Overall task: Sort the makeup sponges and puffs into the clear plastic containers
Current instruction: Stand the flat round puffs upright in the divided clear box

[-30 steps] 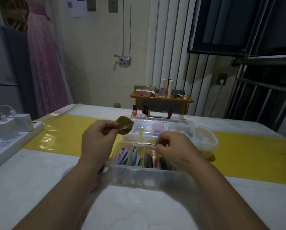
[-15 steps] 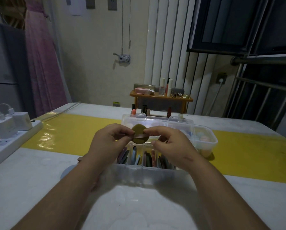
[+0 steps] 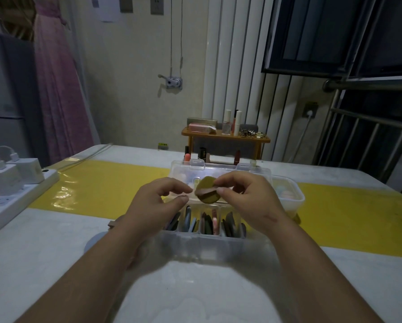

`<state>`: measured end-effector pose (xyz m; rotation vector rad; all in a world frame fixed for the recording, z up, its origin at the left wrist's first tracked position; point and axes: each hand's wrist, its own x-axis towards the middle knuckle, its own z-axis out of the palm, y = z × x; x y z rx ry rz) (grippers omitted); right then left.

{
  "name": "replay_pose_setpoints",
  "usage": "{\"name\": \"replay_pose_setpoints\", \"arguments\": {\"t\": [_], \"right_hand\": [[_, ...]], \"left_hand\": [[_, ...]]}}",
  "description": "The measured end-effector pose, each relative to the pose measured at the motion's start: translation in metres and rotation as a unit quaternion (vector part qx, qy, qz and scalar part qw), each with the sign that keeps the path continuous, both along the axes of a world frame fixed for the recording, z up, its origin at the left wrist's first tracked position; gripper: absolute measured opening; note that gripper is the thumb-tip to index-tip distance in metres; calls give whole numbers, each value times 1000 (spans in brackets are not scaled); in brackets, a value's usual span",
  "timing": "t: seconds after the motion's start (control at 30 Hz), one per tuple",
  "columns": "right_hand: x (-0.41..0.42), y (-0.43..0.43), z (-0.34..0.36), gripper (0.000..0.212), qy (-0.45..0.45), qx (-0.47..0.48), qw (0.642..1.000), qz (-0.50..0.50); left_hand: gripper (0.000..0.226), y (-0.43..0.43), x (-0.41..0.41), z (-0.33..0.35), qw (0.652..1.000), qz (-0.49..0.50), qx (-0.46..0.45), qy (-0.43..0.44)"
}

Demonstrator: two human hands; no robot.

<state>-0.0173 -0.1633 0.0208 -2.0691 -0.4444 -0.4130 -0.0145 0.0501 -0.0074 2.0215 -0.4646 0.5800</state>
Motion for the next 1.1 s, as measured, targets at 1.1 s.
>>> {"name": "replay_pose_setpoints", "arguments": {"t": [1.1], "right_hand": [[1, -26, 9, 5, 65, -176, 969, -158]], "left_hand": [[23, 1, 6, -4, 996, 17, 5, 84]]}}
